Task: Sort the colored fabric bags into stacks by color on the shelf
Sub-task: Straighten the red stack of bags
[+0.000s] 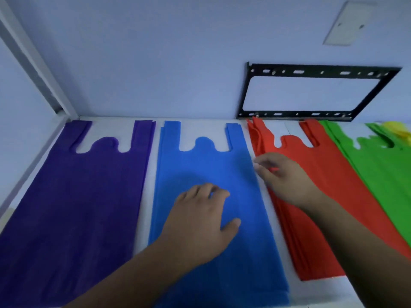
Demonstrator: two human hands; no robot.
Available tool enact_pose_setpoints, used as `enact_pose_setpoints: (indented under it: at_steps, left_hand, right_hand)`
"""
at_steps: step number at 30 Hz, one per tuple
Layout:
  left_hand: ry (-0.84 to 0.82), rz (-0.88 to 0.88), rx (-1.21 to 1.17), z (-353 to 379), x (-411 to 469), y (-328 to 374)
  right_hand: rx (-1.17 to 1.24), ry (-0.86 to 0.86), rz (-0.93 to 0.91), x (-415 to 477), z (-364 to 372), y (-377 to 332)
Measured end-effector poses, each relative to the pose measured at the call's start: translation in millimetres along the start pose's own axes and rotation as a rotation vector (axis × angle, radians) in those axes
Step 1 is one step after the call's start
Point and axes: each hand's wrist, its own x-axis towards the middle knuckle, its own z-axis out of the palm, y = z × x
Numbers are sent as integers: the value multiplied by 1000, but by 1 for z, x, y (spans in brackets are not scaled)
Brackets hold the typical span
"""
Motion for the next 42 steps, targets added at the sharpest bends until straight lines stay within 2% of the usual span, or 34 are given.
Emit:
enact_pose_setpoints:
  at_steps: [4, 8, 11, 14, 18, 21, 23, 27, 29, 31, 34, 39, 42]
  left_hand:
    - [-22, 147, -75, 13, 26, 51]
    - [-15, 193, -146, 41, 56, 103]
    - [-53, 234, -51, 68, 79, 135]
    - [-117, 192, 39, 89, 92, 143]
    - [-104, 150, 50, 103, 85, 146]
    - [-105, 170, 62, 94, 78, 146]
    - [-129, 92, -40, 84, 87, 140]
    - [150, -209, -330, 64, 137, 123]
    - [112, -376, -488, 50, 173, 118]
    - [13, -466, -541, 41, 208, 111]
    - [-29, -460, -517, 38, 243, 99]
    - [193, -323, -694, 31, 269, 82]
    - [109, -410, -663, 35, 267, 79]
  right_hand:
    - [-161, 41, 89, -42, -49, 66]
    - [-217, 27, 148, -75, -82, 118]
    - [-292, -7, 115, -86, -93, 143]
    - [-380, -57, 110, -92, -95, 160]
    - [-462, -132, 80, -111, -93, 165]
    - [-423, -92, 81, -123, -86, 162]
    - [-361, -28, 96, -123, -79, 162]
    - [-284, 71, 139, -121, -68, 160]
    - [-278, 96, 140, -122, -66, 160]
    - [-284, 98, 120, -122, -65, 164]
    - [-311, 84, 114, -122, -67, 166]
    - [-318, 69, 148, -123, -64, 159]
    - [-329, 53, 139, -124, -63, 160]
